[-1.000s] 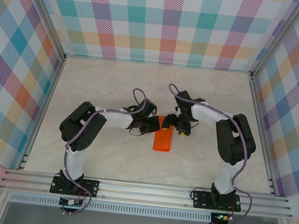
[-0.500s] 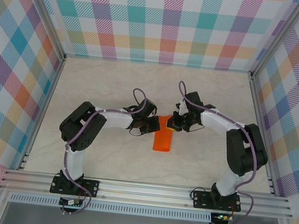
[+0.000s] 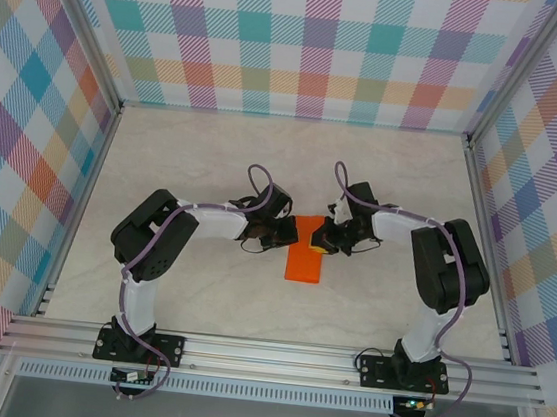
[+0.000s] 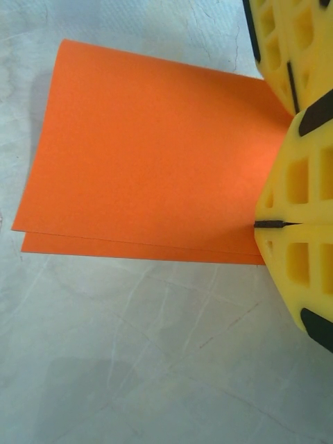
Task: Fold a paper plane with a square sheet of paper (pick it up from the middle)
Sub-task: Fold the square sheet of paper in half at the center of the table.
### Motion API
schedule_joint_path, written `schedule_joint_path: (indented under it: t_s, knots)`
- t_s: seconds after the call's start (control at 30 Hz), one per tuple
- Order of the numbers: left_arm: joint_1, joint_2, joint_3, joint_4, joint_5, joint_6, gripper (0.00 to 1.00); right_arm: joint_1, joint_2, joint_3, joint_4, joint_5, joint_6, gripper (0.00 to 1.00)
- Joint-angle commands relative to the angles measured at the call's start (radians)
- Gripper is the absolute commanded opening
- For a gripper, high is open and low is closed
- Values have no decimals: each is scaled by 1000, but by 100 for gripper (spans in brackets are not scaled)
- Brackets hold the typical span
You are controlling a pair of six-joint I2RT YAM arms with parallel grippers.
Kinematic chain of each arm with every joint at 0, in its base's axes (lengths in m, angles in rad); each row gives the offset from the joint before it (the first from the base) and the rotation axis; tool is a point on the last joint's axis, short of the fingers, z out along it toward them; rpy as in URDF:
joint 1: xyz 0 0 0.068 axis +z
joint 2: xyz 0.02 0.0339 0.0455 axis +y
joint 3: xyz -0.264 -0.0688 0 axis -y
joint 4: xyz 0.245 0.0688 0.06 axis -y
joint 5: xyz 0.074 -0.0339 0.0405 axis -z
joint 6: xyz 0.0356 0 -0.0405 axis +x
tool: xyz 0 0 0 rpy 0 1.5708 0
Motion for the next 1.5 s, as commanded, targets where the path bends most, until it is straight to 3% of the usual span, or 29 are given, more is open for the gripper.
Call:
schedule_joint_path:
  t_s: [0.0, 0.4, 0.7, 1.13, 1.3, 1.47]
  knots:
    - [-14, 48, -19, -76, -29, 24, 0, -14, 22, -36, 31, -34, -29, 2]
    - [-16, 59, -10, -95, -32, 32, 0, -52, 52, -117, 104, -65, -64, 6]
    - [-17, 68, -9, -93, -34, 32, 0, -56, -102, -123, 112, -171, -90, 8]
    - [-16, 66, -6, -101, -33, 36, 0, -56, -17, -266, 225, -175, -93, 8]
    - [-17, 62, -6, -105, -39, 39, 0, -55, -106, -258, 188, -164, -91, 8]
    - [-16, 63, -5, -105, -39, 39, 0, -55, -184, -298, 221, -239, -91, 9]
